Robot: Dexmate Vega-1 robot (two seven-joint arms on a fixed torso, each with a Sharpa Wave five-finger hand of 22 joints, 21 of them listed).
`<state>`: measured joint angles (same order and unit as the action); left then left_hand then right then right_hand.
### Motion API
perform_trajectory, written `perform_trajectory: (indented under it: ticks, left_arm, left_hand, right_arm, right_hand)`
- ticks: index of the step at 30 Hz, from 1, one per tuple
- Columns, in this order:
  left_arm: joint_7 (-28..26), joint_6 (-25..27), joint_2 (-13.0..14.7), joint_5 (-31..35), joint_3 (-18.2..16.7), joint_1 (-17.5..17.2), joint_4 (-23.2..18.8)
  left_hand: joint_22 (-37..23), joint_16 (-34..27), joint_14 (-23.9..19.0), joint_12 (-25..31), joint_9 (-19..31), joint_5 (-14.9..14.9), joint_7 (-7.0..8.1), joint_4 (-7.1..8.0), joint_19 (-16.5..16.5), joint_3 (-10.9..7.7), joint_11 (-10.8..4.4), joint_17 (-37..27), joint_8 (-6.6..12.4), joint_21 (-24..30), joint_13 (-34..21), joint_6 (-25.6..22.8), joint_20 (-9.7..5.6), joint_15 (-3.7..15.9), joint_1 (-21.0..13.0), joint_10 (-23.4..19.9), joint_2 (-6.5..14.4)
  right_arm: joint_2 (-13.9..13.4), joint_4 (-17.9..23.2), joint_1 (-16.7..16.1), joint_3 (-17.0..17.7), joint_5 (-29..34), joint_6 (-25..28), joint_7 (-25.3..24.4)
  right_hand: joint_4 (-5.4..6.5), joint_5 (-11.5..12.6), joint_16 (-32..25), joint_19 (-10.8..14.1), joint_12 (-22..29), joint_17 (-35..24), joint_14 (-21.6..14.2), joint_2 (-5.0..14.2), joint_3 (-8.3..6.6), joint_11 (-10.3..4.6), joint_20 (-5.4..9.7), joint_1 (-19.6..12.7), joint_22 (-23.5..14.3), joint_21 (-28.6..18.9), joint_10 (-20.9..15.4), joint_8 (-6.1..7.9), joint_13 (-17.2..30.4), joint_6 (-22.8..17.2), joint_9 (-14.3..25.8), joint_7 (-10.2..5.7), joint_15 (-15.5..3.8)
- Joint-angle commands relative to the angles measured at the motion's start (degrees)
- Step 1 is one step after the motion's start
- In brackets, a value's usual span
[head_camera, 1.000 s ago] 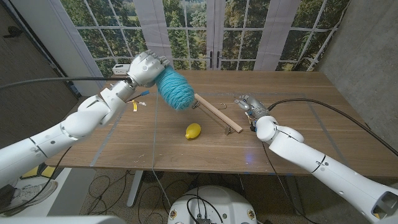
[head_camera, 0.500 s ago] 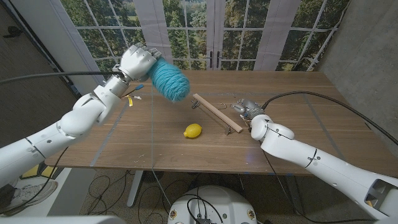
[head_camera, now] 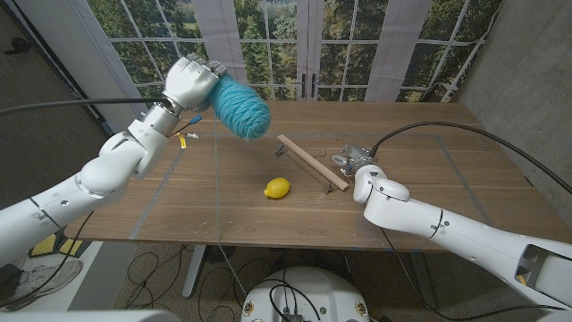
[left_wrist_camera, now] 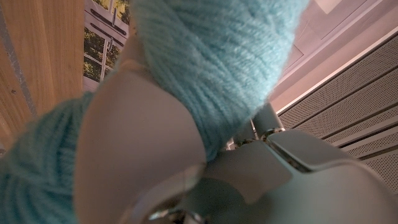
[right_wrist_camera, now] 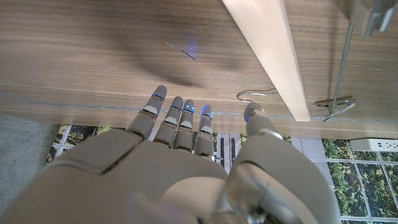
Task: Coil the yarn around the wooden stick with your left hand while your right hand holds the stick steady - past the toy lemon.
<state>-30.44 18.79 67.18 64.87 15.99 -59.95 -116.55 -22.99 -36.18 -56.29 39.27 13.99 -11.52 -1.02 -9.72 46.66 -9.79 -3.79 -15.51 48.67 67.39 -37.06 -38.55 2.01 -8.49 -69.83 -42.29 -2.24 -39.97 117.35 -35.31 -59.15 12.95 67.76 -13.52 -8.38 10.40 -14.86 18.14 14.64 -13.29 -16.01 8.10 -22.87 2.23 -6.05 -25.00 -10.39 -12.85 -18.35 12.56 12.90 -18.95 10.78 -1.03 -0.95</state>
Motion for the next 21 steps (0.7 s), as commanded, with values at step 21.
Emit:
perform_trajectory:
  ticks: [21]
  left_arm:
    - [2.41,0.34,-0.12,2.25,-0.92,-0.56,-2.40]
  left_hand:
    - [1.45,-1.28,-22.21,-1.21,0.16,-0.13,2.75,2.40,6.26,-4.51,-4.24,-15.52,0.45,1.44,-0.83,-2.26,-14.21,21.36,-8.73,-4.84,10.51]
  right_arm:
    - [1.61,-2.02,15.56,-18.57,-1.10,12.22,5.96]
  right_hand:
    - [-0.33,-0.04,-1.58,2.00,0.83,-0.14,-3.86,-2.34,1.41,-0.51,0.44,-0.65,-0.16,-0.52,-3.17,0.40,0.19,-2.36,0.36,0.19,-1.77]
